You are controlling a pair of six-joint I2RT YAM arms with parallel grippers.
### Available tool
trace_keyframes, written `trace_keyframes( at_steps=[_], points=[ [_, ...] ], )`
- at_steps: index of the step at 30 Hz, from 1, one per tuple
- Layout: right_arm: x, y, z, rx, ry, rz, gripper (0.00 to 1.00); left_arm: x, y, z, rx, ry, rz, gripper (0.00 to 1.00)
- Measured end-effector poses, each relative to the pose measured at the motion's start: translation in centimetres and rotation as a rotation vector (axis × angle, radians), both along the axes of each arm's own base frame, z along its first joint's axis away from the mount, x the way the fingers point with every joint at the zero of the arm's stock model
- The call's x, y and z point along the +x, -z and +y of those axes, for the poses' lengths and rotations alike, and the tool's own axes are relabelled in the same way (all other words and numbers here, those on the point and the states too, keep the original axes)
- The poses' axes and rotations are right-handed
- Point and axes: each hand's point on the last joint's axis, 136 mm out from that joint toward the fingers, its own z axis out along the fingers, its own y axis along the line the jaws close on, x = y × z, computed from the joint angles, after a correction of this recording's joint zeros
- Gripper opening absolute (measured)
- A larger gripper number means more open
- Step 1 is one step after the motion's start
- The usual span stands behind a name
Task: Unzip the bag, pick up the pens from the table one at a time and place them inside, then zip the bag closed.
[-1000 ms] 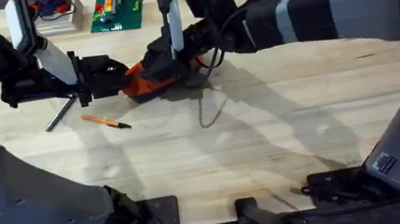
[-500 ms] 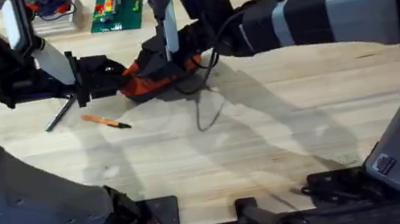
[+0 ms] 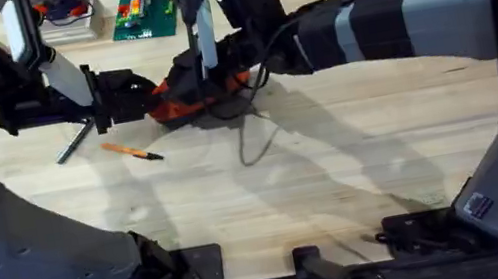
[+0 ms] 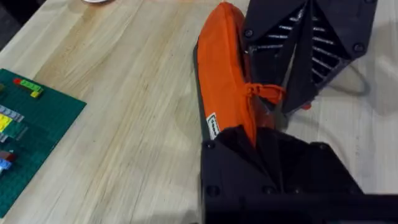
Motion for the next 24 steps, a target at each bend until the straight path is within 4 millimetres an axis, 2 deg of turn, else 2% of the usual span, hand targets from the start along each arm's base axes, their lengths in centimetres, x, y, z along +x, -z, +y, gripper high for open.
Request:
trace_keyframes(
  at_steps=[14, 24],
  points=[
    [-1.1, 0.0, 0.7, 0.000, 0.129, 0.397, 0.031, -0.1, 0.0, -0.1, -0.004, 0.002, 0.007, 0.041],
    [-1.2, 0.0, 0.8, -0.001, 0.133, 0.411, 0.031, -0.1, 0.0, -0.1, -0.004, 0.002, 0.007, 0.041]
  ],
)
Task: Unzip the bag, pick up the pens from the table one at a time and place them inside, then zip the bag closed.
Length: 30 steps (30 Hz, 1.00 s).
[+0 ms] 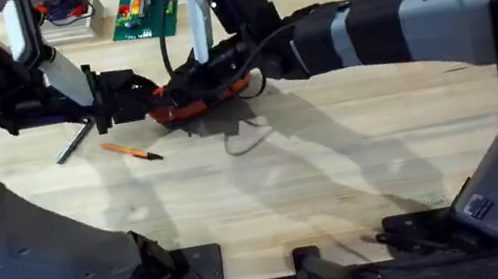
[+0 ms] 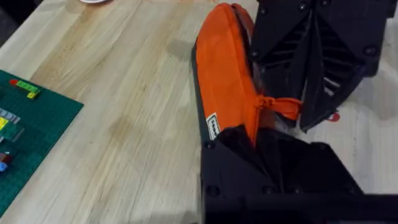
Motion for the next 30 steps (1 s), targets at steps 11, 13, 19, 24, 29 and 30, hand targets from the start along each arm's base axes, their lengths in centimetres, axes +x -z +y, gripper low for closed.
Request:
trace_keyframes(
  at_steps=[11, 13, 19, 24, 29, 30],
  points=[
    [-0.2, -0.1, 0.4, 0.003, -0.007, -0.020, 0.031, 0.0, 0.0, 0.0, 0.000, 0.000, 0.001, 0.041],
    [-0.3, -0.1, 0.4, 0.002, -0.006, -0.022, 0.031, 0.0, 0.0, 0.0, 0.000, 0.000, 0.001, 0.041],
    [-0.3, -0.1, 0.4, 0.001, -0.006, -0.022, 0.031, 0.0, 0.0, 0.0, 0.000, 0.000, 0.001, 0.041],
    [-1.8, -0.9, 1.3, 0.034, -0.069, -0.024, 0.548, 0.2, 0.1, 0.0, 0.012, 0.007, -0.015, 0.041],
    [-3.1, -1.3, 1.6, 0.055, -0.127, -0.007, 0.991, 0.5, 0.2, 0.5, 0.035, 0.006, -0.038, 0.041],
    [-3.1, -1.4, 1.6, 0.054, -0.128, -0.004, 0.994, 0.5, 0.2, 0.5, 0.035, 0.006, -0.037, 0.040]
  ],
)
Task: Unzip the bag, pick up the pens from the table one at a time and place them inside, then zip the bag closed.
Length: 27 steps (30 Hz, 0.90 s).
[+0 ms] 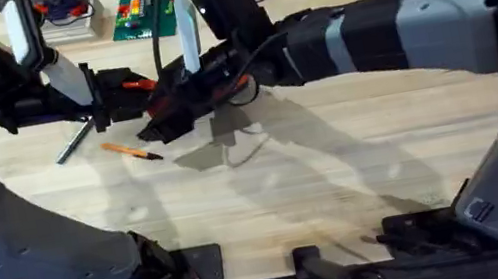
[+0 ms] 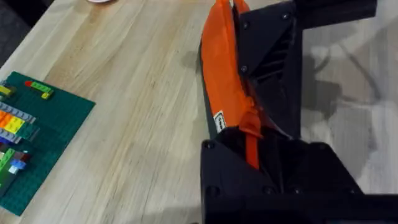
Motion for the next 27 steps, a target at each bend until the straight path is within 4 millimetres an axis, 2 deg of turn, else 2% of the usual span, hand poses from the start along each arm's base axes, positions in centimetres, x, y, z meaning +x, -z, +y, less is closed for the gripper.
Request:
trace_keyframes(
  at_steps=[9, 20, 27],
  points=[
    [-0.2, 0.0, 0.0, -0.015, 0.010, 0.063, 0.995, -0.1, 0.1, 0.0, 0.003, 0.002, 0.005, 0.040],
    [0.5, -1.3, -1.2, 0.024, 0.003, 0.178, 0.996, -0.3, -0.1, -0.4, -0.011, 0.008, 0.017, 0.041],
    [3.2, -5.2, -3.8, 0.083, 0.070, 0.116, 0.996, -0.3, -0.1, -0.5, -0.013, 0.008, 0.018, 0.041]
  ],
)
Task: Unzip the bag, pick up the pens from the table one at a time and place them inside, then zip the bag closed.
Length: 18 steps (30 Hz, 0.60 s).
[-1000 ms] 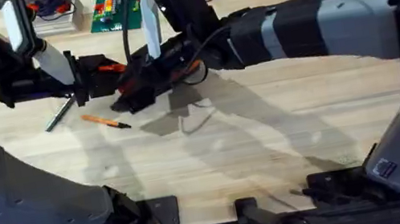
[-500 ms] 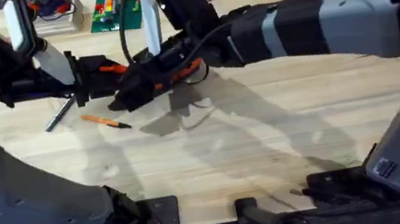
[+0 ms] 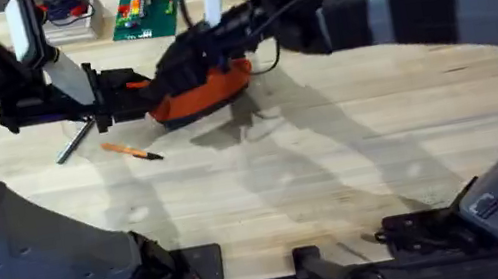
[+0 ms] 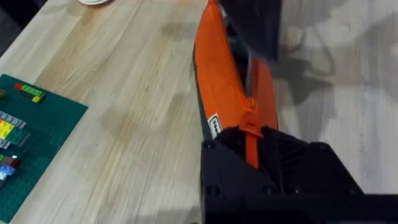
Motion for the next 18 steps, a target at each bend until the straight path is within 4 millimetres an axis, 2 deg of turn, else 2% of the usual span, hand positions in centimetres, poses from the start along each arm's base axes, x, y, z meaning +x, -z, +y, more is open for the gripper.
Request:
trace_keyframes(
  at_steps=[3, 11, 18],
  points=[
    [1.1, -0.3, -1.0, -0.013, 0.038, -0.009, 0.996, 0.0, 0.0, 0.0, 0.000, 0.000, 0.000, 0.041],
    [3.5, 2.2, -3.7, -0.115, 0.127, -0.024, 0.997, 0.0, 0.0, 0.0, 0.000, 0.000, -0.001, 0.041],
    [5.8, 3.1, -7.8, -0.190, 0.204, -0.054, 0.996, 0.0, 0.0, 0.0, 0.000, 0.000, 0.000, 0.041]
  ],
)
